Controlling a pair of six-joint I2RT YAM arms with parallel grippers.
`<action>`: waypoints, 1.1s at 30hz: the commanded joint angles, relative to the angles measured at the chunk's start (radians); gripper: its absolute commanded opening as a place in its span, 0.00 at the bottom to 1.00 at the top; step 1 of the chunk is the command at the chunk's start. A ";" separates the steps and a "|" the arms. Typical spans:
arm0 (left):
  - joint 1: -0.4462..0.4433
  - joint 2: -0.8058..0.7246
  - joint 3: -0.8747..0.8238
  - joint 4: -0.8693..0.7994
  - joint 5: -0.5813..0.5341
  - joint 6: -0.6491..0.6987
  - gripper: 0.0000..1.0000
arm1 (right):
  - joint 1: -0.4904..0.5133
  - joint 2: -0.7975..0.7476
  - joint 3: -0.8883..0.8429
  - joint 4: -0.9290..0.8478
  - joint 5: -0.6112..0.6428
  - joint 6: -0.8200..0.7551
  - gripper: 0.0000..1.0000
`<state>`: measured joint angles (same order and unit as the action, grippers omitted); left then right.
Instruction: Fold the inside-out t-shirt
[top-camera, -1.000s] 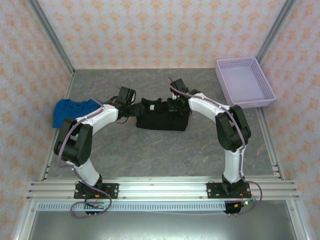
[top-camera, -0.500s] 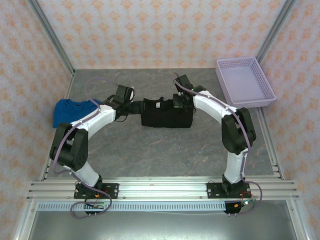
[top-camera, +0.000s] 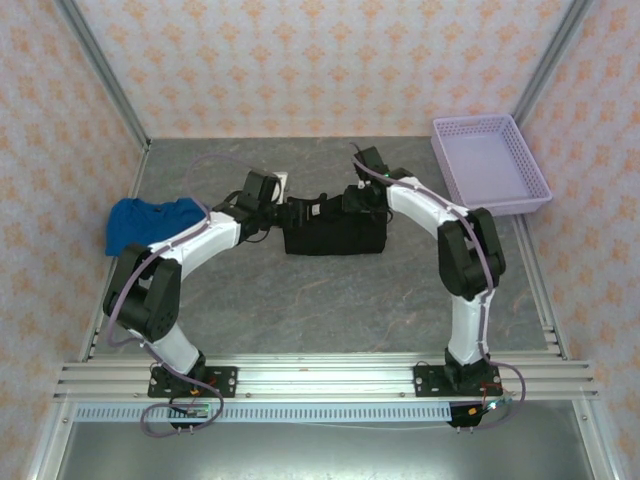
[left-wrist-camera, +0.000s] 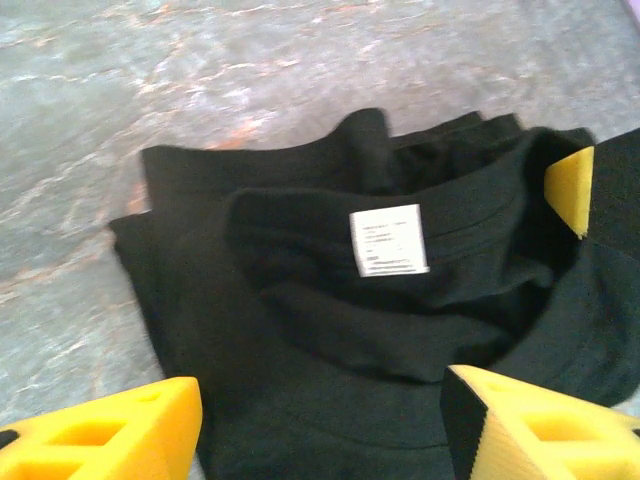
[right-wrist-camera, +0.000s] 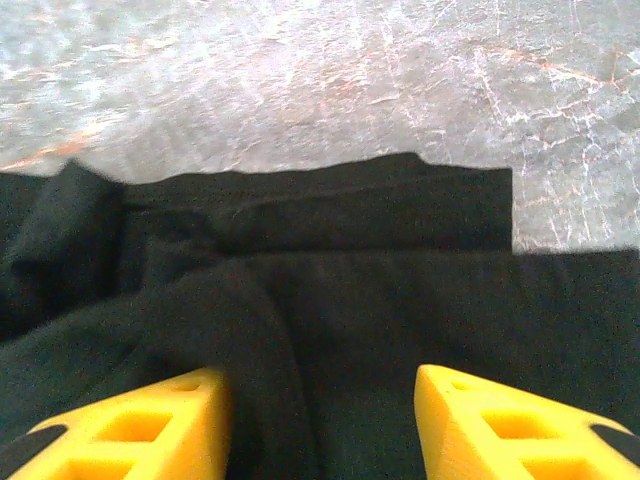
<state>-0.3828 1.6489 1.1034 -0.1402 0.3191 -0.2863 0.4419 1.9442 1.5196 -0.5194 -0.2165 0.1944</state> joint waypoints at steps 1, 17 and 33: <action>-0.013 0.008 0.009 0.081 0.056 0.000 0.66 | -0.022 -0.093 -0.062 0.094 -0.101 0.030 0.51; 0.004 0.288 0.068 0.081 -0.160 0.001 0.63 | -0.108 0.211 0.087 0.078 -0.129 0.076 0.23; 0.088 0.107 0.005 -0.015 0.047 -0.150 0.81 | -0.108 -0.127 -0.131 0.091 -0.160 -0.002 0.44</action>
<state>-0.3069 1.6958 1.1103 -0.0666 0.2924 -0.3836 0.3393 1.8503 1.4296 -0.4282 -0.3832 0.2050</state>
